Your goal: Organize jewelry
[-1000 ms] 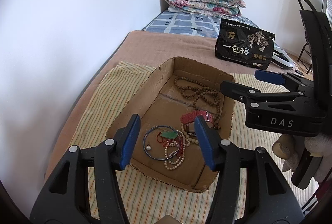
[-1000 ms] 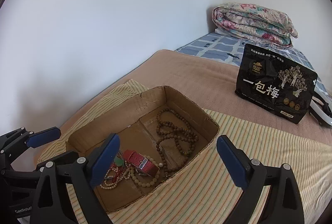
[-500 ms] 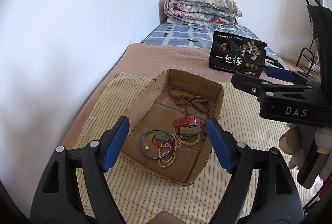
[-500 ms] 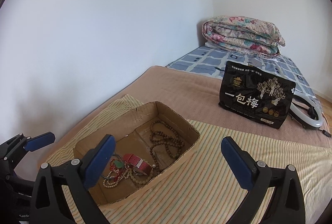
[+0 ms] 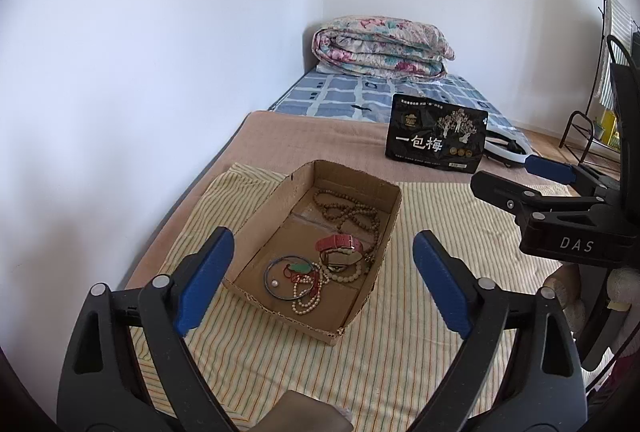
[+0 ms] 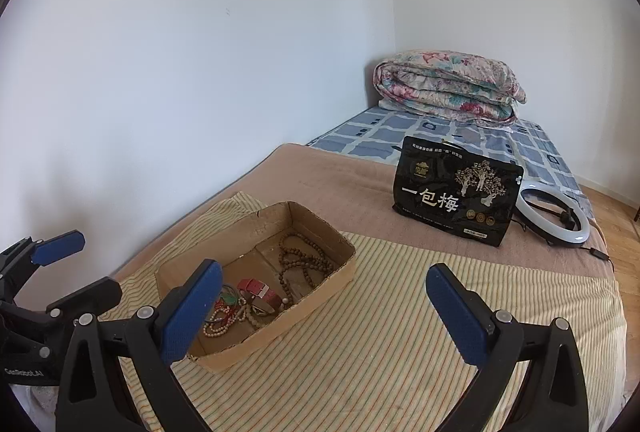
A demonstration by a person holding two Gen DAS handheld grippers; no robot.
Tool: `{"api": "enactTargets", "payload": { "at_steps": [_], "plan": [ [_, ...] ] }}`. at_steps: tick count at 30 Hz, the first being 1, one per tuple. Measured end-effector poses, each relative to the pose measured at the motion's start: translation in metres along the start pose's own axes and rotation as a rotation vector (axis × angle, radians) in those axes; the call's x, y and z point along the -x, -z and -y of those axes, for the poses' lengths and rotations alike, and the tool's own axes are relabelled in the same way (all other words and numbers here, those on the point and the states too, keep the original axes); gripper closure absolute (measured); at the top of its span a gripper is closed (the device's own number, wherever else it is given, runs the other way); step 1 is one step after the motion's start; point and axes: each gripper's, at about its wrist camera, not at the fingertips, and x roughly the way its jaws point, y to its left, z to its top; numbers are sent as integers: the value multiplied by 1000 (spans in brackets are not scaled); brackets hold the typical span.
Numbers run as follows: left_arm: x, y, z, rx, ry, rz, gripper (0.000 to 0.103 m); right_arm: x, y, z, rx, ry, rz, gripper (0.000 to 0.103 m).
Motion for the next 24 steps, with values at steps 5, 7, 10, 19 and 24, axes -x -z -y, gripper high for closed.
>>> {"api": "enactTargets", "payload": {
  "at_steps": [5,7,10,19,24],
  "plan": [
    [21,-2,0,19,-11,61,3,16,6,8,-5,23,18,0],
    [28,-2,0,23,-25,95,0,20,9,11,-10,25,21,0],
    [36,-1,-1,30,-38,121,0,24,12,16,-21,28,25,0],
    [33,2,8,0,-31,109,0,33,18,14,3,51,42,0],
    [34,2,12,0,-26,110,0,32,18,13,15,59,41,0]
  ]
}}
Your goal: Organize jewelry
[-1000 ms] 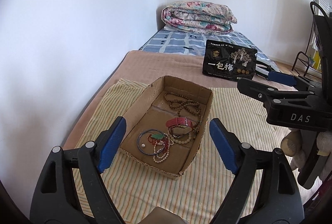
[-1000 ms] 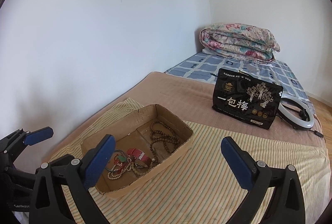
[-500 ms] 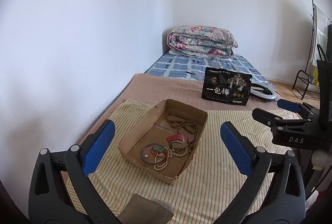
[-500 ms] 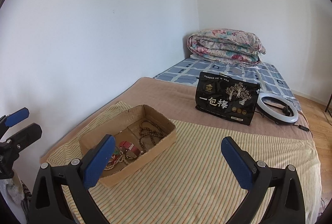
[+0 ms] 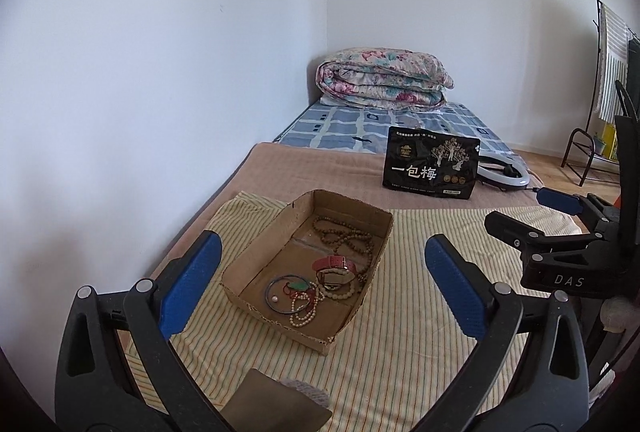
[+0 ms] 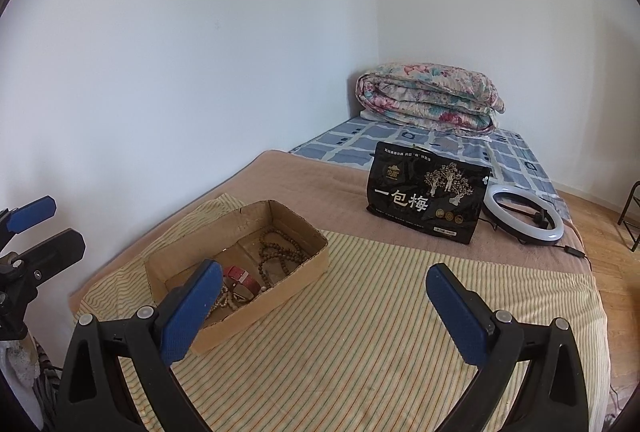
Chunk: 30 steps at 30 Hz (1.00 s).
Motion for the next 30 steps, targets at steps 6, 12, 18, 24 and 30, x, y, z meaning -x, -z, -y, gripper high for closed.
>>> {"api": "enactTargets", "payload": {
  "at_steps": [6,12,18,24,30],
  "plan": [
    [-1,0,-1,4,-11,5,0,1,0,-1,4,5,10,0],
    [-1,-1,0,4,-4,-1,0,1,1,-1,1,5,6,0],
    [-1,0,1,5,-3,0,0,3,1,-1,4,1,13,0],
    [-1,0,0,5,-4,2,0,3,1,-1,5,2,12,0],
    [-1,-1,0,2,0,0,0,4,1,0,5,0,11,0]
  ]
}}
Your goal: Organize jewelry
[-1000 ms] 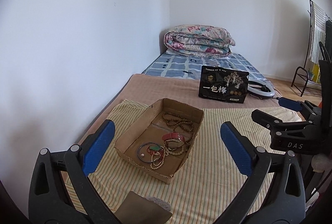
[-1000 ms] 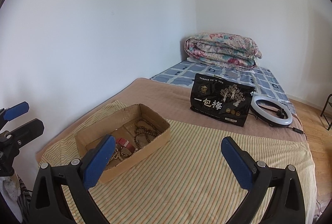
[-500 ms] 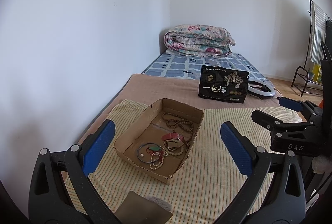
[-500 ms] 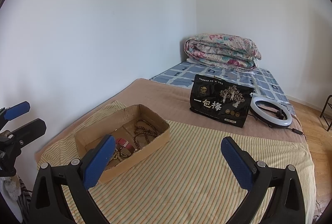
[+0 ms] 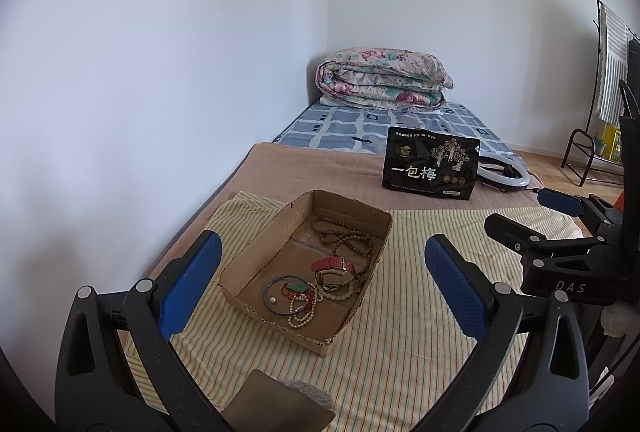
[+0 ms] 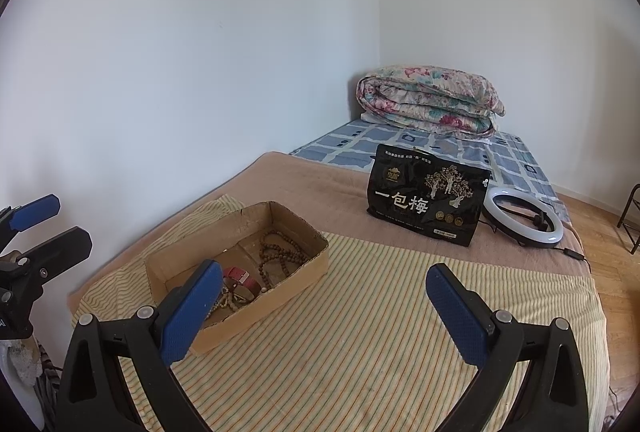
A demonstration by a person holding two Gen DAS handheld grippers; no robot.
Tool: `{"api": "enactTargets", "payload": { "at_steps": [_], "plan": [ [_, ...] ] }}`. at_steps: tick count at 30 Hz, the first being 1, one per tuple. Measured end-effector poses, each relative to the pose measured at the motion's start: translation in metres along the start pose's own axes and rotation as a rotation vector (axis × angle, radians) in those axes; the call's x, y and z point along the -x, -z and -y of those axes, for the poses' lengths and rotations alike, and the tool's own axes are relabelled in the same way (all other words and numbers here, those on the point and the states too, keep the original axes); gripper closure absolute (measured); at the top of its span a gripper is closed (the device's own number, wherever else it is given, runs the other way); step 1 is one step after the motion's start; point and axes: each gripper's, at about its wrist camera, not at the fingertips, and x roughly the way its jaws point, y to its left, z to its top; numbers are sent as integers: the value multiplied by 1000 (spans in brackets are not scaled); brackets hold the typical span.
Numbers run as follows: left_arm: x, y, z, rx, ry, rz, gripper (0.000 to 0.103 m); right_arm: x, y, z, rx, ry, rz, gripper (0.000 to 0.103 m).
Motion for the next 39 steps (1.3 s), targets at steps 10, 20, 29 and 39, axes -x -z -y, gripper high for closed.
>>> {"api": "enactTargets", "payload": {
  "at_steps": [10,20,29,39],
  "plan": [
    [0,0,0,2,3,-3,0,-2,2,-1,0,-4,-6,0],
    [0,0,0,3,4,-5,0,-3,2,-3,0,-9,-13,0],
    [-2,2,0,4,-1,-10,0,-5,3,-5,1,-11,-17,0],
    [-6,5,-3,4,-9,-14,0,-7,4,-5,-7,-20,-25,0]
  ]
}}
